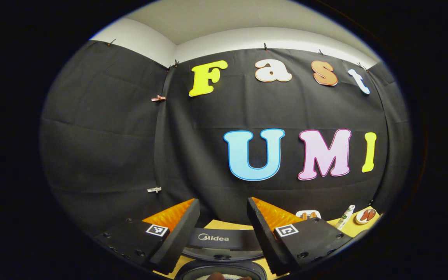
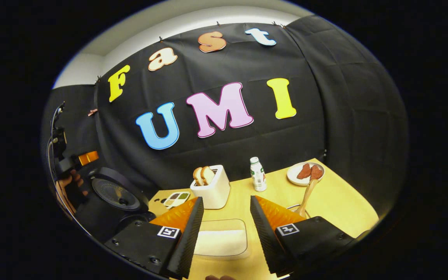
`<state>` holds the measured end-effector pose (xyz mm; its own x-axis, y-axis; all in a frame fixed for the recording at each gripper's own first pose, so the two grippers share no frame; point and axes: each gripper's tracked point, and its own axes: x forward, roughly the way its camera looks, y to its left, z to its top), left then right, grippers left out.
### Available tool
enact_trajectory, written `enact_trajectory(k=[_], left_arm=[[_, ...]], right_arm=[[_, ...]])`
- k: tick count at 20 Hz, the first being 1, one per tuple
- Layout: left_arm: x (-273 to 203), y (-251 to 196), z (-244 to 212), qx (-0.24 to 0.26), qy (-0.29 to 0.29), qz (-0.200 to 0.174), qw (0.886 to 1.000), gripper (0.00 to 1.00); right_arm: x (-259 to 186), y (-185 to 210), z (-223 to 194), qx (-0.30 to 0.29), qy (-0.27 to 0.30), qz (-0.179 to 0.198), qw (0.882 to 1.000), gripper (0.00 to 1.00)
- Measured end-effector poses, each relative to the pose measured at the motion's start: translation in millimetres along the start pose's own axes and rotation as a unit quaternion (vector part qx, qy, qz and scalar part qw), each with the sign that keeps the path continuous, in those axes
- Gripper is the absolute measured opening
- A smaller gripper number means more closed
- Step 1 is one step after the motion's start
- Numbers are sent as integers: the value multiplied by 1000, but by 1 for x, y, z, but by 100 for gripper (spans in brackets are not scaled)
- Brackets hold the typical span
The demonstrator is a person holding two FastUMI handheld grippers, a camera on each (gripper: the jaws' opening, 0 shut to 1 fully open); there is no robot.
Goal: Close the left gripper, press the button to open the rice cooker; take a wooden spoon from the chopstick holder with the right hand, scoop a spoonful of rice and pour it into the rice cooker, then put the wooden spoon back into the chopstick holder.
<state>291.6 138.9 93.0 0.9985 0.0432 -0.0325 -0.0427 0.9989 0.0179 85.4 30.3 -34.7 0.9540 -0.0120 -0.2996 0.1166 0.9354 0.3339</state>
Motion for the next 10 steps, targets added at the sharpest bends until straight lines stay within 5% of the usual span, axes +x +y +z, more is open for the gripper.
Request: enact_trajectory(k=[10], left_arm=[[17, 6, -39, 3, 63, 6, 998, 85]], right_arm=[[-10, 4, 8, -10, -14, 2, 1000, 76]])
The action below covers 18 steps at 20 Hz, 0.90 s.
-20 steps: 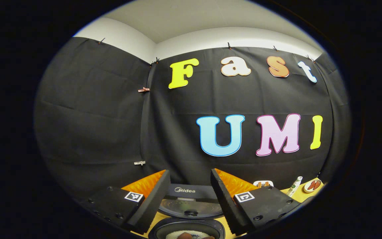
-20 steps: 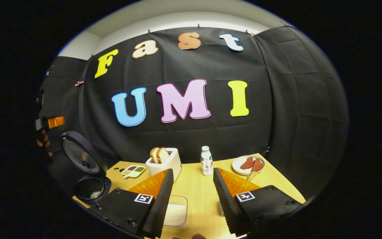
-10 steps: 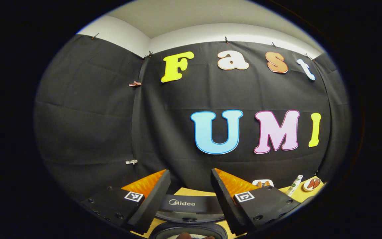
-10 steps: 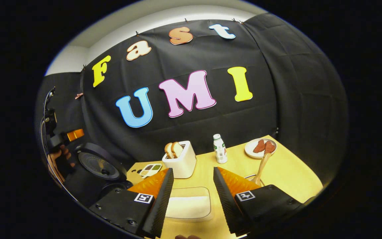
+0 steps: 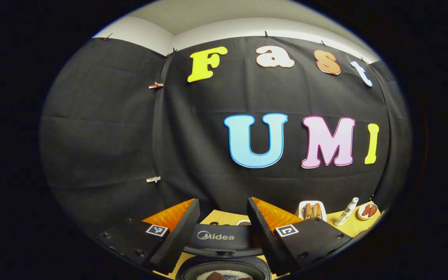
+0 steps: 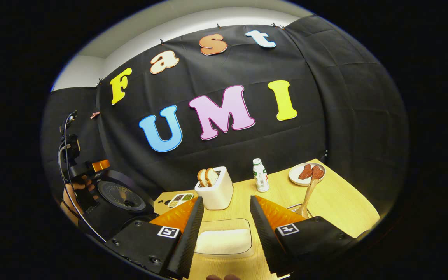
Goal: Close the left gripper, press the button to open the rice cooker; take a wooden spoon from the chopstick holder with the right hand, scoop a spoonful of rice and pour it into the rice cooker, then put the wooden spoon back into the chopstick holder.
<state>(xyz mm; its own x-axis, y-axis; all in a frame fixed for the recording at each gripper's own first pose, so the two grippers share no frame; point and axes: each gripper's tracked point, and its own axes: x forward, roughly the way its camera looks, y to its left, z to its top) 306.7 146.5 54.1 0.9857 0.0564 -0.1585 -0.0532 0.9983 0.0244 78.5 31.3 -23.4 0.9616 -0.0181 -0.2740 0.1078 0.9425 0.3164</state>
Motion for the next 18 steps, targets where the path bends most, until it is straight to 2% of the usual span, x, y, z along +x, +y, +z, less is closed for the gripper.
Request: enact_trajectory(k=[7, 11, 18], left_arm=[[-11, -2, -7, 2, -9, -4, 1000, 88], [-31, -2, -14, 2, -19, -5, 1000, 89], [-76, 0, -41, -1, -21, 11, 1000, 89]], right_arm=[[-1, 1, 3, -7, -3, 3, 1000, 75], [-1, 3, 9, 10, -11, 9, 1000, 76], [-1, -13, 1, 13, 8, -2, 1000, 75]])
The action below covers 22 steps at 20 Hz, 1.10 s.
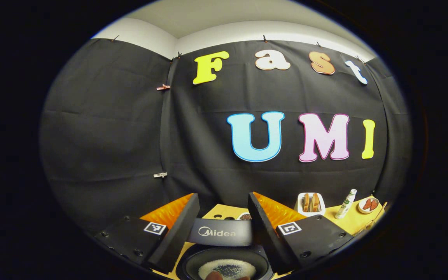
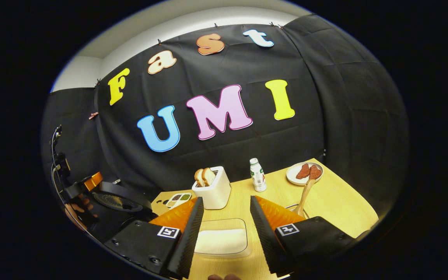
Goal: Close the left gripper, press the button to open the rice cooker; take a wooden spoon from the chopstick holder with the right hand, scoop a spoonful of rice and pour it into the rice cooker, then put the wooden spoon back into the chopstick holder.
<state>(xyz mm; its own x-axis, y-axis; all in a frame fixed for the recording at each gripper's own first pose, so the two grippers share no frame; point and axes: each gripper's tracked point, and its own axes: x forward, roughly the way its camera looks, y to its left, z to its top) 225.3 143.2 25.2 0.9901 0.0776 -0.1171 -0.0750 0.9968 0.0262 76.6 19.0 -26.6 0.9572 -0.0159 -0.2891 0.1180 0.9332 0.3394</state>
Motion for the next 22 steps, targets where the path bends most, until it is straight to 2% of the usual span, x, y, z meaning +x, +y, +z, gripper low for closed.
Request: enact_trajectory(k=[3, 13, 22], left_arm=[[-24, 1, -22, 3, 10, 12, 1000, 89], [-79, 3, -117, 5, 91, 40, 995, 90], [-88, 1, -140, 6, 108, 44, 993, 90]], right_arm=[[3, -9, -4, 6, 8, -4, 1000, 75], [-1, 1, -8, -1, 21, 28, 999, 75], [-5, -7, -7, -4, 24, 26, 999, 75]])
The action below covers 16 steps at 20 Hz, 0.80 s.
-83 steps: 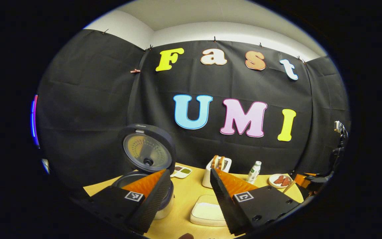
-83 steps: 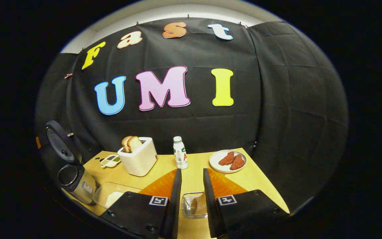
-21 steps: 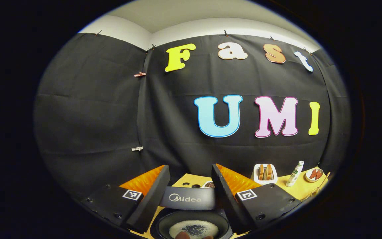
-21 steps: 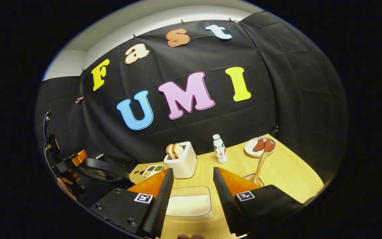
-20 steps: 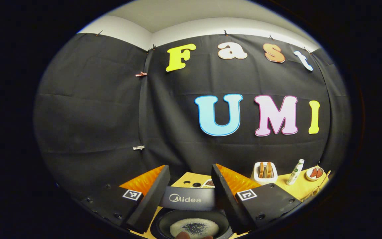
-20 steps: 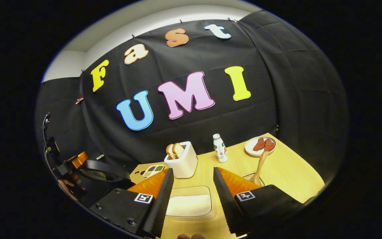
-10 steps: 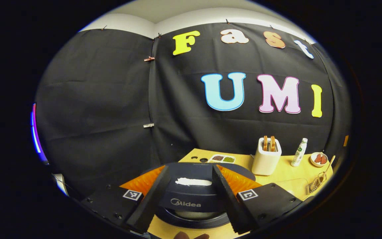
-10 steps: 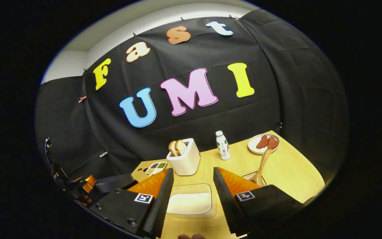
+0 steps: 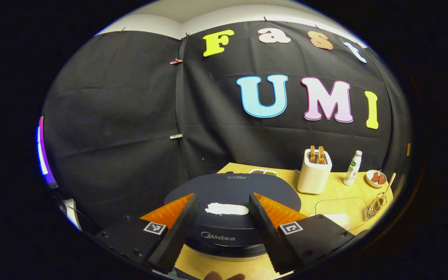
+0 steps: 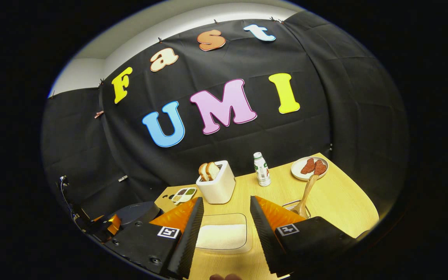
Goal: Close the left gripper, press the button to open the rice cooker; take a wooden spoon from the chopstick holder with the right hand, scoop a spoonful of rice and pour it into the rice cooker, then put the wooden spoon back into the chopstick holder.
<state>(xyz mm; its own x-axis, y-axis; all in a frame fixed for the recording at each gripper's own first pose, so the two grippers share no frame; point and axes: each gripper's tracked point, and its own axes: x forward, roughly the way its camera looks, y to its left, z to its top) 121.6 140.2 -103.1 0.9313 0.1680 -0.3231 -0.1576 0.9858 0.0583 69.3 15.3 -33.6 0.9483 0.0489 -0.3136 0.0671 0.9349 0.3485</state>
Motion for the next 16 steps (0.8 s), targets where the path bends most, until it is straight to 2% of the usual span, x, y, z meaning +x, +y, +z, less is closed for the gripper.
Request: enact_trajectory(k=[6, 12, 16], left_arm=[[-1, 0, -10, 0, 0, -3, 1000, 91], [-5, -3, -20, -1, -37, -22, 999, 92], [-5, -4, -30, 2, -38, -28, 999, 93]], right_arm=[[-1, 1, -2, -1, 4, 1, 1000, 75], [2, 6, -7, -2, 9, 6, 1000, 75], [2, 10, -7, -4, 10, 10, 1000, 75]])
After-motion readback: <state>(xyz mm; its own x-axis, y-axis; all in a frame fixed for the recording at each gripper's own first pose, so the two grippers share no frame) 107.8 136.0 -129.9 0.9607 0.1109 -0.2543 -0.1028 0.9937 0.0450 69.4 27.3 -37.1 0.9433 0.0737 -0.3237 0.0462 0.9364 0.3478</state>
